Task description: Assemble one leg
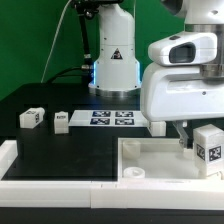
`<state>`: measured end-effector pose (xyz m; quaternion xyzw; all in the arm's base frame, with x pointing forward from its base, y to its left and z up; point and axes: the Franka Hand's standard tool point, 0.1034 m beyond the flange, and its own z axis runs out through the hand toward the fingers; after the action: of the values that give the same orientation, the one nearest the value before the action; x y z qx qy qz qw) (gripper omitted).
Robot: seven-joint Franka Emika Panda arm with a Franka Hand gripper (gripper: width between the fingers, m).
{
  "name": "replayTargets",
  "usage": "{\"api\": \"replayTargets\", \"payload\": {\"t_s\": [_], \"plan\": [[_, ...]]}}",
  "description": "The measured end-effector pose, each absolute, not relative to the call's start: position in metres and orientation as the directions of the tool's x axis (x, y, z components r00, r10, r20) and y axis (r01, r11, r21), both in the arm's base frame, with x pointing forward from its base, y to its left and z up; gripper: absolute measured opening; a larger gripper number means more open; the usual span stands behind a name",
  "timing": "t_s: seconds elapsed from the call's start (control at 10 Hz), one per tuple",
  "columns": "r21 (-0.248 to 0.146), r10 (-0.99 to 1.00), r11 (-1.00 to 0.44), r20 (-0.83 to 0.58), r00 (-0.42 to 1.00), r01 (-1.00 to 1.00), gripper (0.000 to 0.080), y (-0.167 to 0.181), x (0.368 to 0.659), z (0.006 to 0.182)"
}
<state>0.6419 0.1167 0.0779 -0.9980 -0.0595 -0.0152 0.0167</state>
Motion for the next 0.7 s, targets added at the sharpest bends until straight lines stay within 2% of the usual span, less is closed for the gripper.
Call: {"api": "replayTargets", "payload": {"t_s": [0.1,0.2,0.3,0.5,0.6,0.7], "plan": [[-0.032,0.118,-0.992,0.032,0.992,0.119,0.0411,0.1165,0.6419,0.0778],[-0.033,0.097,-0.995,0.032,0.995,0.098,0.0411,0.1167,0.6419,0.0777],[-0.034,0.068,-0.997,0.030,0.997,0.069,0.0290,0.1167,0.6418,0.0776],[-0.036,0.048,-0.998,0.029,0.998,0.049,0.0290,0.1168,0.6417,0.0774],[-0.040,-0.060,-0.997,0.024,0.998,-0.059,0.0290,0.1178,0.6414,0.0770],[-0.034,-0.258,-0.966,0.018,0.966,-0.257,0.0290,0.1200,0.6406,0.0761]]}}
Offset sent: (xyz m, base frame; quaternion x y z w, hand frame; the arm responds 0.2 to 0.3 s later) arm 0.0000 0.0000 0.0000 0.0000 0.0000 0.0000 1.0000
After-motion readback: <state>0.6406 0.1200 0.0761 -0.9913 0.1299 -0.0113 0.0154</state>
